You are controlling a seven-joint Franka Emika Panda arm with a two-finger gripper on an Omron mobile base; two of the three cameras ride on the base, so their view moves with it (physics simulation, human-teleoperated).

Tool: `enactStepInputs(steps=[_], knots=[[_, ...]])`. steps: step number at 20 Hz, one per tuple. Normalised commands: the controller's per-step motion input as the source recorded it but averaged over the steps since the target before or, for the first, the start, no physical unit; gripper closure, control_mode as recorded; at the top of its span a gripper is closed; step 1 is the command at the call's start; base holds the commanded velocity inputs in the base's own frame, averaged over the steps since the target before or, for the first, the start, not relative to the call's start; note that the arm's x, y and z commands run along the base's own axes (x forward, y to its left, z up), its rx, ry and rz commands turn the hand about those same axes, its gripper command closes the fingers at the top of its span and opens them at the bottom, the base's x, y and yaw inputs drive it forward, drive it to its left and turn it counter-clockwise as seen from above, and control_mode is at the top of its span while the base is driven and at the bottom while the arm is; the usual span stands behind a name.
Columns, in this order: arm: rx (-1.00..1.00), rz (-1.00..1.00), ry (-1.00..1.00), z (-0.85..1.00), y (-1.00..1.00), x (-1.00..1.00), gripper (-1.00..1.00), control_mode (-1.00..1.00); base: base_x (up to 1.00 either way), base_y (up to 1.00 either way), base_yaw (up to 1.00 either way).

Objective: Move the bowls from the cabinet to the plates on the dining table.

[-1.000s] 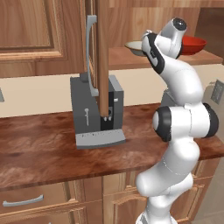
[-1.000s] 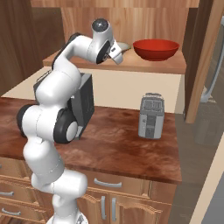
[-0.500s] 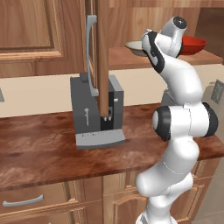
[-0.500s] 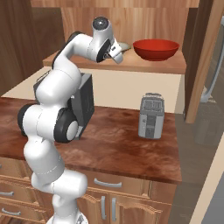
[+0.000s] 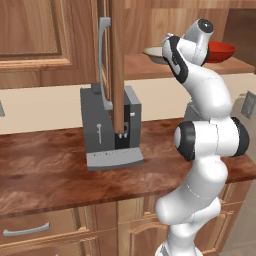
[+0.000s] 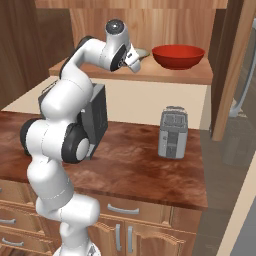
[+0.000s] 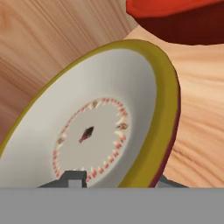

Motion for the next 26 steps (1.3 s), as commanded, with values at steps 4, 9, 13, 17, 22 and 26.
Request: enactStepInputs(steps=[4,9,13,17,22,26], knots=[[0.0,0.0,0.0,0.0,0.0,0.0,1.0,-1.0,0.0,0.0,0.0],[0.0,0.0,0.0,0.0,0.02,0.0,1.0,-1.0,0.0,0.0,0.0],[0.02,0.0,0.0,0.0,0.0,-0.01,1.0,-1.0,0.0,0.0,0.0],[0.05,0.0,0.0,0.05,0.0,-0.18,1.0,-1.0,0.0,0.0,0.0],[0.08,0.0,-0.01,0.2,0.0,-0.21,1.0,-1.0,0.0,0.0,0.0],[0.09,0.0,-0.02,0.2,0.0,-0.24,1.0,-1.0,0.0,0.0,0.0]])
